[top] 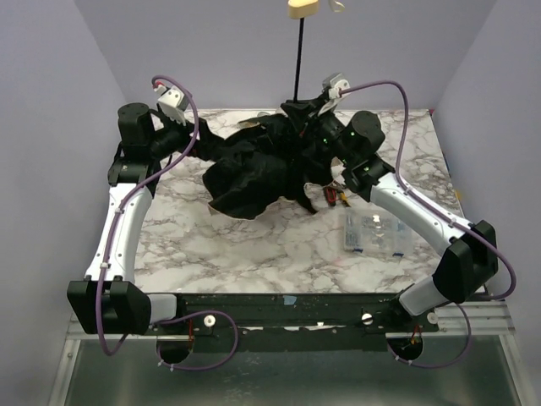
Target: Open the umbrella
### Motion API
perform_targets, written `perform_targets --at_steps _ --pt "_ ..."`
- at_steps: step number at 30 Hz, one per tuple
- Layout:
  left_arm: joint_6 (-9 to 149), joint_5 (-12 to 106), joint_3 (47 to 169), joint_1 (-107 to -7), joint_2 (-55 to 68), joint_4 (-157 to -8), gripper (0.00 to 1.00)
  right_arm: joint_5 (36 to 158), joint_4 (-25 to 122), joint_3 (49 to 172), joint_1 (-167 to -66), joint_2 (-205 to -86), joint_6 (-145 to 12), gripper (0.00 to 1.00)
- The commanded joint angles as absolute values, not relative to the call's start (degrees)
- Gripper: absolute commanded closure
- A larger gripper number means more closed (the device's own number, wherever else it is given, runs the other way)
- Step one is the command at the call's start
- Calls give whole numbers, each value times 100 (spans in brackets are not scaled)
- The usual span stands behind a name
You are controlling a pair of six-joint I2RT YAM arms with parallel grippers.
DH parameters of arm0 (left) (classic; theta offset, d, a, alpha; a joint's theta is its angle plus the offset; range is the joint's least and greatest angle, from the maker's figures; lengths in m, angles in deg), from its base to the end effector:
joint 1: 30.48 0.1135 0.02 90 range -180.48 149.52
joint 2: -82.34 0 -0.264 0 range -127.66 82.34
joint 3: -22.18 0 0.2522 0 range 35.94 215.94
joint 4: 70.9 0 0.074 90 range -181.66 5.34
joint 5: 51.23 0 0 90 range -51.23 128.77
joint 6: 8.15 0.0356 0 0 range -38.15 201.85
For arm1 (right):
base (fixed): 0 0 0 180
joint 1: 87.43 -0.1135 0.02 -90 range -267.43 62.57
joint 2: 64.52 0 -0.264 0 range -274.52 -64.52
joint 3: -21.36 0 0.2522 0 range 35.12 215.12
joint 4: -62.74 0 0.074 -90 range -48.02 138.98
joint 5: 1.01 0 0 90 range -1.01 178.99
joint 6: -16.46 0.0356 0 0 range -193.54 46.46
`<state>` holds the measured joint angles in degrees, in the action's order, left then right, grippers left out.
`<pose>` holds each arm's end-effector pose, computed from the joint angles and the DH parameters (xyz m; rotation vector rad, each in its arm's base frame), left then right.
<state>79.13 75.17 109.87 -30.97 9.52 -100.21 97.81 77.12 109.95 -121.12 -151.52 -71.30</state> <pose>0.2850 -0.0236 0.4048 0.4139 1.7672 -0.6162 0.2992 0.2060 0.4142 -0.4859 1.2295 0.6345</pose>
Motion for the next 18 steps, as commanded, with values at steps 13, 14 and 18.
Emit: perform_targets --at_steps 13,14,18 --pt "8964 7367 11089 -3764 1044 -10083 1 9345 8188 10719 -11723 -14789 -6762 100" --pt "8963 7375 11112 -3785 1036 -10093 1 9191 8266 10768 -11522 -14825 -6740 100" --pt "8939 7535 11226 -3797 989 -10145 1 8945 8370 10931 -10993 -14915 -6311 100"
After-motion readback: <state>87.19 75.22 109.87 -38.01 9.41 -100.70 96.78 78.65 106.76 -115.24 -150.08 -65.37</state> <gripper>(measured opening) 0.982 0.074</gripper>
